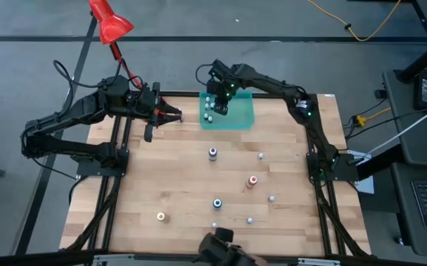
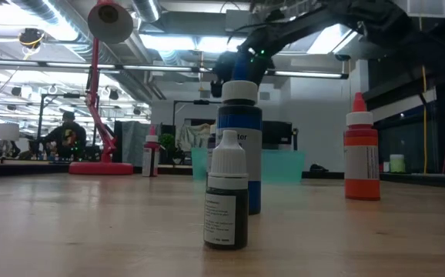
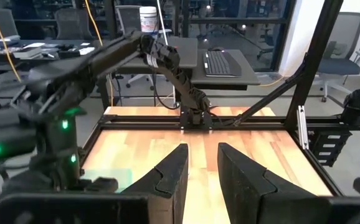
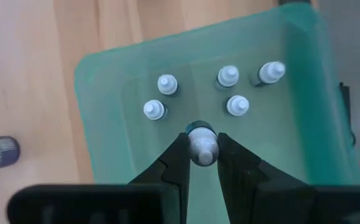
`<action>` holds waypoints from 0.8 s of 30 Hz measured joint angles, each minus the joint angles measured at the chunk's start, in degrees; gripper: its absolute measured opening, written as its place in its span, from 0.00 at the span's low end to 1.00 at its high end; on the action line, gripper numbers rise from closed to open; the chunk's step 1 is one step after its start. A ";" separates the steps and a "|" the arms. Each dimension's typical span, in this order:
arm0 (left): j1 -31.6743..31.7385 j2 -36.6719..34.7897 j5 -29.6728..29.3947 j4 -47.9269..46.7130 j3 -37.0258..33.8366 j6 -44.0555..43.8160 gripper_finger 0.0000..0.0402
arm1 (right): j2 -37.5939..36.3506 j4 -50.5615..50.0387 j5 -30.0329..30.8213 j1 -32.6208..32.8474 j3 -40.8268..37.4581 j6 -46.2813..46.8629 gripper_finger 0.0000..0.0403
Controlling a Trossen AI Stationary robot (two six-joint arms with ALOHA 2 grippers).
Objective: Pick & Place food coloring
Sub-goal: Put the small blue food coloring bottle into the green bin
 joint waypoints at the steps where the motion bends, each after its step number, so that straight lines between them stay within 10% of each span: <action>1: 0.00 0.00 0.00 0.02 0.00 0.29 0.20 | 0.51 0.22 0.00 0.13 0.00 0.01 0.17; 24: 0.00 0.00 0.39 -0.90 0.00 0.65 0.20 | 4.05 4.97 5.15 1.98 -0.61 2.28 0.18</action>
